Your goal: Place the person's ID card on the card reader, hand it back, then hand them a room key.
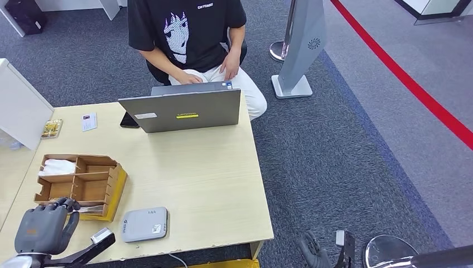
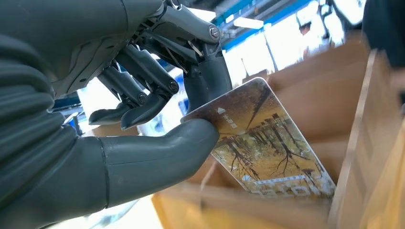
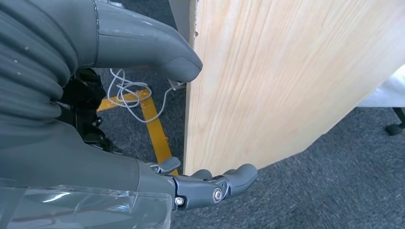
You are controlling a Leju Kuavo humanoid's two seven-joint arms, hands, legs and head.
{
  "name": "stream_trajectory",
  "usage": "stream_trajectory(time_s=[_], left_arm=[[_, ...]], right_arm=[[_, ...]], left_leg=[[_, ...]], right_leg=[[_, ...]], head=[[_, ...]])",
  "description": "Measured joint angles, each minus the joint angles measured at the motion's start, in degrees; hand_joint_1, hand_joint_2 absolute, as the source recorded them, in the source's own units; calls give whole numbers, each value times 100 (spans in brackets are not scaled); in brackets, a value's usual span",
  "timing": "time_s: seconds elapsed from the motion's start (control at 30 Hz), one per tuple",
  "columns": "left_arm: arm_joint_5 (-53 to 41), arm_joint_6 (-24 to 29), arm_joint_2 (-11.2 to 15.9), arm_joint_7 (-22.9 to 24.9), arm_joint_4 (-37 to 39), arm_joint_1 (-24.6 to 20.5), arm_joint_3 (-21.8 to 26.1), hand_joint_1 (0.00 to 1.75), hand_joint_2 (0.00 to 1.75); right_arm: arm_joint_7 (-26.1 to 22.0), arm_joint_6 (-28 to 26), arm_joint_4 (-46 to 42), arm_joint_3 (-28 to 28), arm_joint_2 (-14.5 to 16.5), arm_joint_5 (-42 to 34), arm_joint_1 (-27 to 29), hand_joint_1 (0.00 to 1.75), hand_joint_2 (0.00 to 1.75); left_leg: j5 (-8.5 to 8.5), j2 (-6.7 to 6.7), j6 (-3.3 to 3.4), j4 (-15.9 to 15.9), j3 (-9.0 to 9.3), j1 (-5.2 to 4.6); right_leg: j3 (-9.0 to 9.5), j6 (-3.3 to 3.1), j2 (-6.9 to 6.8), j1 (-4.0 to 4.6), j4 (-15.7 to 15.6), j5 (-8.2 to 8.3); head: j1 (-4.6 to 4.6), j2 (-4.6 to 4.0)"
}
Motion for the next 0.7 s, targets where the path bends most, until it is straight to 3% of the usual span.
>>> stream_trajectory(time_s=[0.3,0.53,0.7], left_arm=[[109,42,-15,-210,-905,-243,-2,175,175],[258,-357,124,-176,-1505,-1198,-19,175,175],[293,-481,277,-83,-1546,-1579,-20,175,175]], right_arm=[[-23,1,-61,-96,24,127,59,0,175],[-59,102,-25,-118,41,232,45,0,175],[-121,174,77,-119,41,268,14,0,175]], left_leg=[[2,-4,2,1,0,0],[11,-11,-3,1,0,1],[12,-9,-4,1,2,1]], right_leg=[[-3,1,-5,0,-2,1],[1,-11,-13,1,4,11],[0,-11,-8,1,6,11]], head=[[0,0],[0,0],[0,0]])
